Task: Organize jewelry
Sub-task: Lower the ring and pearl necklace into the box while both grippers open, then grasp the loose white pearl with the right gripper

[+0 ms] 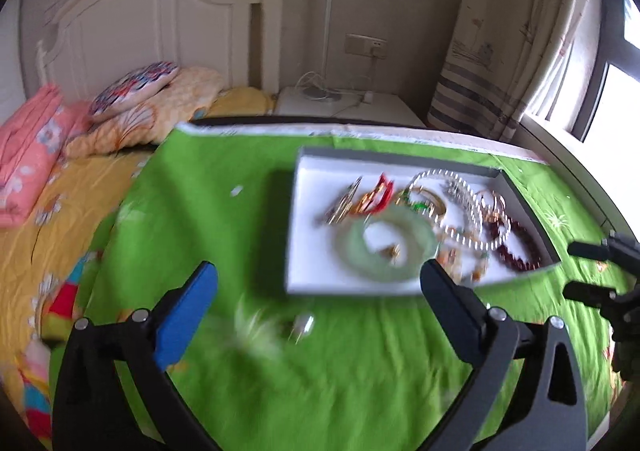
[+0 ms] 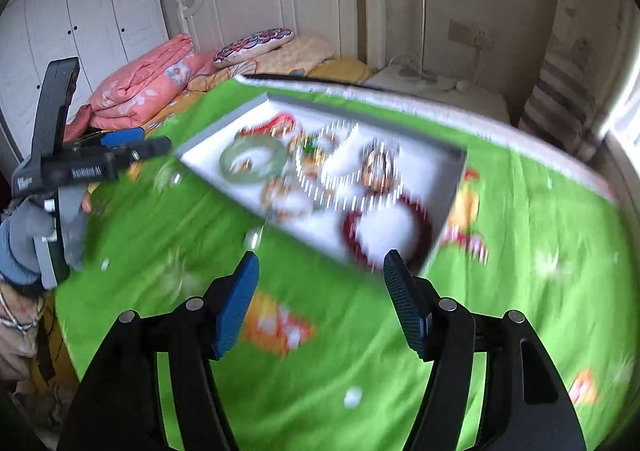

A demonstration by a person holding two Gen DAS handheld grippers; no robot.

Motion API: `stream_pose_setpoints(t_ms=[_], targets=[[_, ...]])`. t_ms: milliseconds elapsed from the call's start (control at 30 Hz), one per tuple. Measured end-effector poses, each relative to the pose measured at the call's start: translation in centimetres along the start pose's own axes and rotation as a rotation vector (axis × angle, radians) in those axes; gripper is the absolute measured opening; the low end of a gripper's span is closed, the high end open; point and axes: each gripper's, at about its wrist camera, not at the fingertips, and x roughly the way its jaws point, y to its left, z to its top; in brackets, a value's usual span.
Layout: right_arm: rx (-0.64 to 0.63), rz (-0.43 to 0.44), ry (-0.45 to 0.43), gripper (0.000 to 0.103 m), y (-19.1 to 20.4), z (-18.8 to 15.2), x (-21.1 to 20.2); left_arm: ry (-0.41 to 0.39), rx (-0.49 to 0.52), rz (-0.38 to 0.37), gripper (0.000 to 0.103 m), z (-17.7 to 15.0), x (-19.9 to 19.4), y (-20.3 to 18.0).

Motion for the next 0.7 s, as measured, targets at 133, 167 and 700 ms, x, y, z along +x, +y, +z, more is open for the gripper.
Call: stream_pose_setpoints(t_ms=[133, 167, 700], targets=[[0.031, 0.038, 0.014, 0.063, 0.7, -2.9, -0.1, 0.006, -0.095, 0.004, 0.100, -2.9, -2.0, 2.6], [0.044, 0.043, 0.018, 0.063, 1.0, -3.4, 0.1, 0.014, -0.115, 0.007, 0.100, -3.6, -2.2, 3.2], [0.039, 0.026, 0.031, 0.053, 5.2, -1.3, 4.0, 0.107, -0.237, -0.013, 0.100, -6.6, -1.1, 5.9]])
